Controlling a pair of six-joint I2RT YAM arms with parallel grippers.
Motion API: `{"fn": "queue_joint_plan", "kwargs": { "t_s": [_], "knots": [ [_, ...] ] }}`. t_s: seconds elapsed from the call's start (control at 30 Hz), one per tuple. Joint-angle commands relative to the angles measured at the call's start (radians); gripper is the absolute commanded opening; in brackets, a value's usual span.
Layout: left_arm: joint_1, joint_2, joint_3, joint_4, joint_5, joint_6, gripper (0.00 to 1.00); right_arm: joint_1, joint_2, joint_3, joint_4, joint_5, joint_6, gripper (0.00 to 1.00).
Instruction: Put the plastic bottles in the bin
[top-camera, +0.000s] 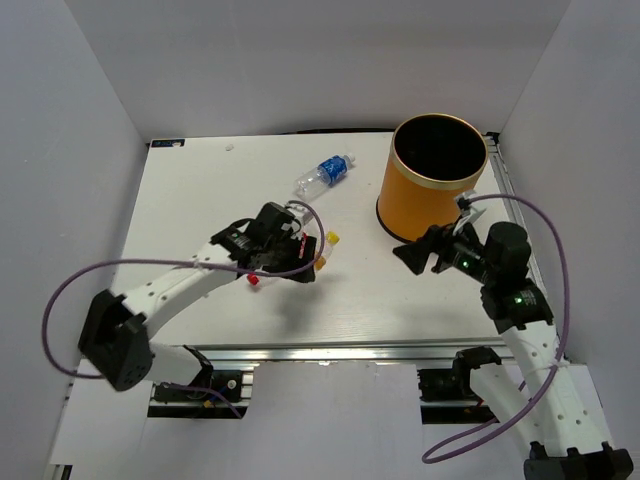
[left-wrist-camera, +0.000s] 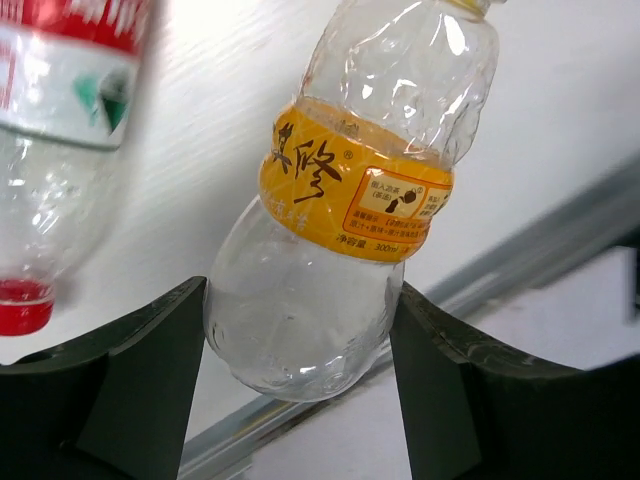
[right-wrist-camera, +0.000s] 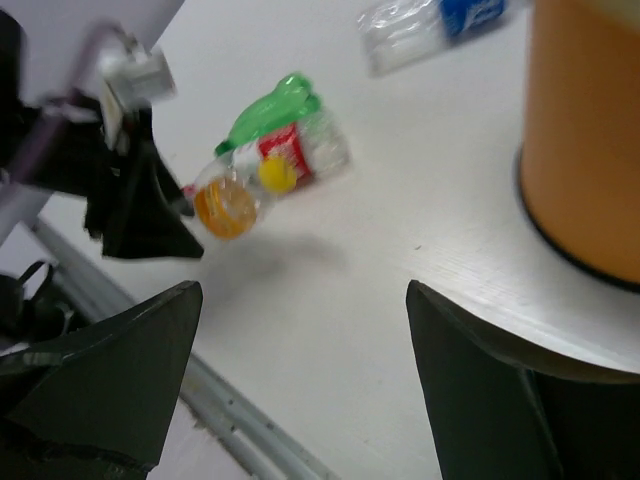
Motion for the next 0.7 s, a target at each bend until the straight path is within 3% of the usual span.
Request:
{"fn": "queue_joint_plan", "kwargs": {
  "t_s": [0.0, 0.07, 0.2, 0.33, 0.47, 0.67],
  "knots": [
    [-0.004, -0.177, -0.022, 0.154, 0.166, -0.018, 0.15, 0.007, -0.033, -0.14, 0.256, -0.225, 0.137, 0.89],
    [-0.004, -0.244, -0.028, 0.236, 0.23, -0.046, 0.14, 0.033, -0.049, -0.192, 0.397, -0.251, 0.209, 0.89],
    [-0.004, -0.287, -0.025, 0.351, 0.395, -0.087, 0.14, 0.113, -0.029, -0.2, 0.511, -0.247, 0.26, 0.89],
    [-0.004, -0.248, -0.019, 0.418, 0.557, -0.132, 0.14, 0.243, 0.036, -0.171, 0.62, -0.193, 0.265, 0.89],
    [-0.005, -0.214, -0.018, 0.434, 0.617, -0.156, 0.1, 0.344, 0.103, -0.16, 0.733, -0.13, 0.269, 0.9],
    [-0.013, -0.261, -0.036, 0.497, 0.669, -0.17, 0.1, 0.364, 0.252, -0.123, 0.819, -0.082, 0.317, 0.89]
  ]
}}
